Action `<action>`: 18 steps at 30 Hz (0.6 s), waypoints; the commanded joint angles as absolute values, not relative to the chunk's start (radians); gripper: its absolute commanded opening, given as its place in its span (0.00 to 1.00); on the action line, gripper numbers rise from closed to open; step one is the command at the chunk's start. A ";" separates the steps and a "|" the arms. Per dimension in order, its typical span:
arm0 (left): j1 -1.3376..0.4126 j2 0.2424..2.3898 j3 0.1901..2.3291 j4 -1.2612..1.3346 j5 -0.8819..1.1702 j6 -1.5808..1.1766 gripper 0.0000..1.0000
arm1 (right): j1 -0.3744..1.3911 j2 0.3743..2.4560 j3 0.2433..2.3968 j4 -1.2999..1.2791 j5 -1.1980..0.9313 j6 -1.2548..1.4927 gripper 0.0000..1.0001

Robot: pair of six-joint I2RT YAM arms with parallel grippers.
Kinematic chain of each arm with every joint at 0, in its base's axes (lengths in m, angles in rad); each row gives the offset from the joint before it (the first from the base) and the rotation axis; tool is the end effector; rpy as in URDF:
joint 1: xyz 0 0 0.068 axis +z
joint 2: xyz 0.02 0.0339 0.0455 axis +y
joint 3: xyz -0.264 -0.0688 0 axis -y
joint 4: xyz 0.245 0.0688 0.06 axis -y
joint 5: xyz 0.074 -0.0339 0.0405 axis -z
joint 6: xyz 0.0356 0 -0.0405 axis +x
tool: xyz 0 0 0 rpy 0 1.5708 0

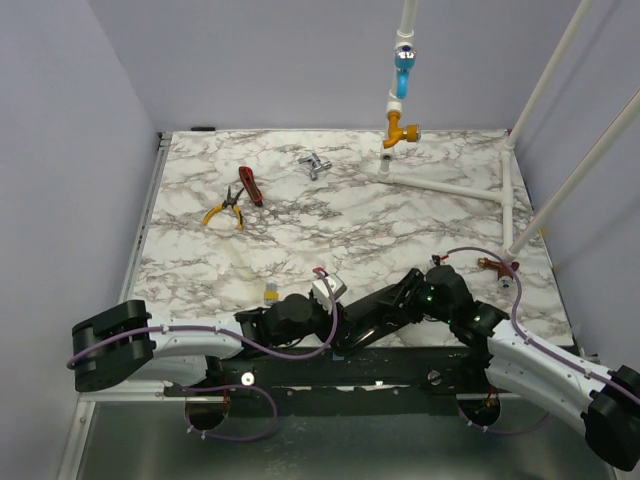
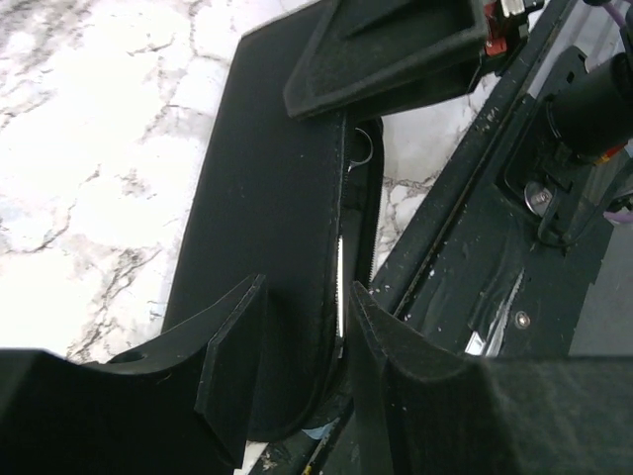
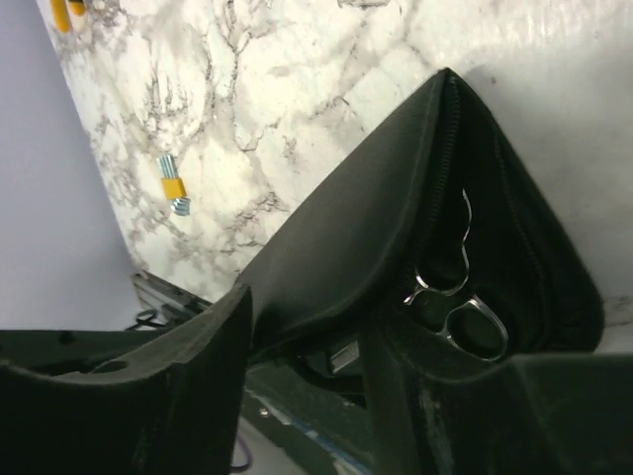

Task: Sort the hair-cutting tools
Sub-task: Close the hairdressing tool bag at the center of the board.

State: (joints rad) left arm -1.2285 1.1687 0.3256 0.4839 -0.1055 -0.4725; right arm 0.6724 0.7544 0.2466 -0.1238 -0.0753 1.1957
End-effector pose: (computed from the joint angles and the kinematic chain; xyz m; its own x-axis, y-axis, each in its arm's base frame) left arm 0.0797 -0.2124 0.1750 -0.5163 0.1007 -0.8505 0.7509 0.5306 -0.3931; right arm 0.1229 0.1013 0.1629 -0.7913 0.5559 -0.2544 0.1849 0.6141 0.7672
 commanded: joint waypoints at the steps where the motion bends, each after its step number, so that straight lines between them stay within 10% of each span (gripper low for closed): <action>1: -1.251 1.193 0.359 0.513 -0.112 -0.456 0.39 | 0.668 0.763 0.249 -0.110 -0.051 1.186 0.39; 7: -1.259 1.069 0.305 0.430 -0.341 -0.552 0.56 | 0.669 0.791 0.203 0.048 -0.039 1.150 0.14; 18: -1.253 1.115 0.308 0.333 -0.490 -0.704 0.63 | 0.660 1.135 0.261 0.365 -0.005 1.090 0.12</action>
State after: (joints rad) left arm -1.2560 1.0679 0.3080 0.3969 -0.3649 -0.5961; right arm 0.6682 1.0374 0.2287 0.2337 -0.0566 1.1397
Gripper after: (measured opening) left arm 0.629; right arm 0.132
